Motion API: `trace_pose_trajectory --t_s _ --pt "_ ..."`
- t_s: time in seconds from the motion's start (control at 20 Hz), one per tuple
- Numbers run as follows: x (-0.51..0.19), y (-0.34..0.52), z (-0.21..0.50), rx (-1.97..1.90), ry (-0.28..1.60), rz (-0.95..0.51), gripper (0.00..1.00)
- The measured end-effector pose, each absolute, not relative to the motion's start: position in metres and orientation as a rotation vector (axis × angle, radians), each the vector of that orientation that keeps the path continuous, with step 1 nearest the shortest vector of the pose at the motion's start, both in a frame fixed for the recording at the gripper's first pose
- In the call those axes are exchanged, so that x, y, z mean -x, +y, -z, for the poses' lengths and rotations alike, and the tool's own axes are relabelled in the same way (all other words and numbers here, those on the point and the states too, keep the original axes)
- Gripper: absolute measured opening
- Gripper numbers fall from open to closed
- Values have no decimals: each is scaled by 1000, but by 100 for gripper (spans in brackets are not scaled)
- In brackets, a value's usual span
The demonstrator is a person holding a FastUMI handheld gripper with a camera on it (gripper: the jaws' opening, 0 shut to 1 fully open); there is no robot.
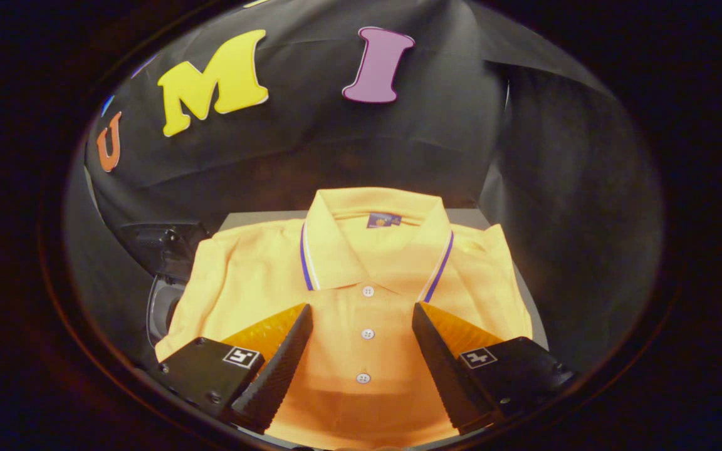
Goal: Put the clothes into the washing machine and then close the washing machine lid.
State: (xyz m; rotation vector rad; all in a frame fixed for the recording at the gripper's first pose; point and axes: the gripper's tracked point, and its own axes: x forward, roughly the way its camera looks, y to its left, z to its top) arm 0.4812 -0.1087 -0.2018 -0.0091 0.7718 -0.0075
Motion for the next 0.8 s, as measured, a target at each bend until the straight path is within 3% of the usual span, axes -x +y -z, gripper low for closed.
trace_pose_trajectory --t_s 0.25,0.4,0.55,0.65,0.75,0.8 --pt "-486 -107 203 12 787 -17 95" --pt "-490 -112 201 1 771 13 83" --pt "-489 -113 202 -2 776 40 42" --pt "-490 -109 201 -4 783 34 22" --pt "-490 -109 201 10 777 9 9" --pt "-490 -109 197 3 768 0 8"
